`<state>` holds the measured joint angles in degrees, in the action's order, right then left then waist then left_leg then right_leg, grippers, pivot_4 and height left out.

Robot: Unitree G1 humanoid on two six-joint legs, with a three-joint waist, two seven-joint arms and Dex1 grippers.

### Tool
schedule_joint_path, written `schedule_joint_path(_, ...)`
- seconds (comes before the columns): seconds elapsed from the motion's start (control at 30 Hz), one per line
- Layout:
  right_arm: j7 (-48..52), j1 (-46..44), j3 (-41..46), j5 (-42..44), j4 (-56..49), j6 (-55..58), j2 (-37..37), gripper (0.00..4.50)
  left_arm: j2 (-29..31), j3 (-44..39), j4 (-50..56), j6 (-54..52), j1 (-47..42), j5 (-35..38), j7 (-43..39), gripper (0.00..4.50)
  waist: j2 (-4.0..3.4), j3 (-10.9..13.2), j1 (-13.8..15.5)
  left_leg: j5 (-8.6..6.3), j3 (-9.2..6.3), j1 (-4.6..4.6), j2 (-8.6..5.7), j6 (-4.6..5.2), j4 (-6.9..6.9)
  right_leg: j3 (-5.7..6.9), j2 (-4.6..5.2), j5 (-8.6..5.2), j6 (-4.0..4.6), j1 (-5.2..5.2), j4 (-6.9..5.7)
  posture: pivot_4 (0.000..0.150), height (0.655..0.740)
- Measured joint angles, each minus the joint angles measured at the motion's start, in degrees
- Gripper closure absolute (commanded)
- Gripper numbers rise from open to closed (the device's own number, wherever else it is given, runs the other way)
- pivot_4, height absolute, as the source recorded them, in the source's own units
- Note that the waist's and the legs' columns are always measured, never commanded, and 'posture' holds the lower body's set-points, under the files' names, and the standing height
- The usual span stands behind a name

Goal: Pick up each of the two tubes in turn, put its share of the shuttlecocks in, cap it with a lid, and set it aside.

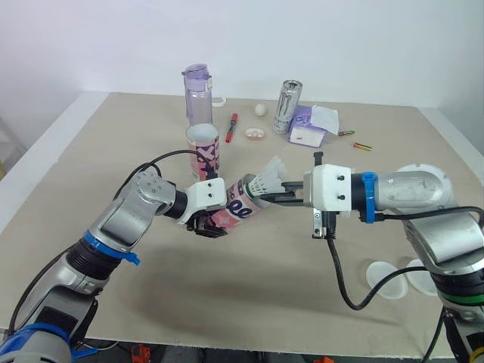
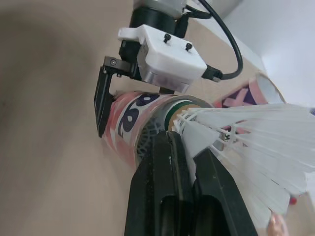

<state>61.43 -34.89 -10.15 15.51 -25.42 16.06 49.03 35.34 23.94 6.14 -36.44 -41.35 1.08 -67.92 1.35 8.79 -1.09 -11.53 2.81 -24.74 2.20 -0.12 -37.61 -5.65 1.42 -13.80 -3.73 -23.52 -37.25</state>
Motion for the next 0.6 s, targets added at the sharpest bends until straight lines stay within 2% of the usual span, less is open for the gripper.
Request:
schedule_joint_path(0.03, 0.86, -0.59, -0.68, 0.02, 0.60, 0.11, -0.18, 2.28, 0.03, 0.00, 0.12, -0.15, 0.00, -0.02, 0.00, 1.13, 0.00, 0.00, -0.01, 0.00, 0.01, 0.00, 0.00, 0.00, 0.00, -0.02, 0.00, 0.01, 0.01, 0.00, 0.00, 0.150, 0.7400)
schedule_joint_path(0.07, 1.10, -1.41, -0.67, 0.03, 0.93, 0.32, -0.25, 2.14, 0.04, 0.01, 0.16, -0.18, 0.00, -0.02, 0.00, 1.13, -0.01, 0.01, -0.03, 0.00, 0.02, 0.00, -0.01, 0.00, 0.00, -0.02, 0.00, 0.01, 0.02, -0.02, 0.00, 0.150, 0.7400)
schedule_joint_path(0.1, 1.33, -1.95, -0.65, 0.21, 0.90, 0.55, -0.25, 1.62, 0.04, 0.00, 0.16, -0.23, 0.00, -0.02, 0.00, 1.13, 0.00, 0.01, -0.02, 0.00, 0.00, 0.00, 0.01, 0.00, 0.00, 0.01, -0.01, 0.01, 0.02, -0.01, -0.01, 0.150, 0.7400)
schedule_joint_path(0.13, 1.86, -2.50, -0.53, 0.86, 0.84, 1.16, -0.23, 1.31, 0.03, 0.00, 0.18, -0.27, 0.00, -0.01, 0.02, 1.13, 0.01, 0.01, 0.00, 0.00, -0.05, 0.00, 0.01, 0.00, 0.00, 0.04, -0.01, 0.00, 0.03, 0.00, 0.00, 0.150, 0.7400)
schedule_joint_path(0.17, 1.94, -2.57, -0.45, 1.35, 0.82, 1.65, -0.23, 1.15, 0.03, 0.01, 0.19, -0.28, 0.00, -0.01, 0.03, 1.13, 0.00, 0.01, 0.00, 0.00, -0.05, -0.01, 0.01, 0.00, 0.00, 0.05, -0.01, 0.00, 0.04, 0.00, 0.00, 0.150, 0.7400)
schedule_joint_path(0.2, 1.89, -2.61, 0.16, 3.05, 0.78, 3.47, -0.25, 0.68, 0.02, 0.01, 0.24, -0.31, 0.00, -0.02, 0.05, 1.13, 0.00, 0.01, 0.00, 0.00, -0.04, -0.01, 0.01, 0.00, 0.00, 0.03, 0.00, 0.03, 0.07, 0.00, 0.00, 0.150, 0.7400)
schedule_joint_path(0.27, 1.60, -2.86, 2.31, 5.74, 0.77, 6.51, -0.28, 0.47, 0.02, 0.02, 0.26, -0.32, 0.00, -0.02, 0.07, 1.13, 0.01, 0.02, 0.00, 0.00, -0.03, -0.02, 0.00, 0.00, 0.00, 0.02, 0.01, 0.04, 0.08, 0.00, 0.00, 0.150, 0.7400)
schedule_joint_path(0.4, -0.06, -6.47, 8.42, 12.51, 1.93, 14.81, 0.13, 0.47, 0.03, 0.14, 0.26, -0.23, -0.03, -0.19, 0.04, 1.13, 0.01, 0.02, -0.02, 0.00, -0.03, 0.00, 0.02, 0.00, 0.00, 0.02, 0.01, 0.06, 0.11, 0.01, 0.00, 0.150, 0.7400)
schedule_joint_path(0.5, 0.18, -8.17, 11.33, 15.74, 5.58, 20.16, 2.27, 1.25, 0.02, 0.48, 0.26, -0.13, -0.44, -0.51, -0.17, 1.13, 0.02, 0.02, -0.03, 0.00, 0.00, 0.00, 0.01, 0.01, 0.01, 0.00, 0.02, 0.07, 0.15, 0.00, 0.00, 0.150, 0.7400)
schedule_joint_path(0.53, 1.80, -8.61, 10.40, 15.75, 6.17, 20.33, 2.75, 1.66, -0.06, 0.74, 0.25, -0.13, -0.75, -0.59, -0.27, 1.13, 0.00, 0.03, -0.03, -0.01, 0.00, -0.01, 0.00, 0.01, 0.01, 0.00, 0.01, 0.06, 0.13, -0.03, 0.00, 0.150, 0.7400)
schedule_joint_path(0.57, 3.07, -9.06, 9.73, 15.66, 6.69, 20.27, 3.10, 1.84, -0.28, 1.01, 0.24, -0.07, -0.91, -0.59, -0.31, 1.13, 0.00, 0.04, -0.03, 0.00, -0.02, -0.02, 0.01, 0.01, 0.03, 0.02, 0.01, 0.04, 0.11, -0.03, 0.00, 0.150, 0.7400)
schedule_joint_path(0.6, 4.86, -10.12, 8.23, 15.01, 7.48, 19.70, 3.69, 2.41, -0.43, 1.10, 0.21, 0.07, -0.97, -0.58, -0.42, 1.13, 0.00, 0.04, -0.05, -0.01, 0.01, -0.03, 0.01, 0.01, 0.03, 0.00, 0.01, 0.04, 0.11, -0.05, 0.00, 0.150, 0.7400)
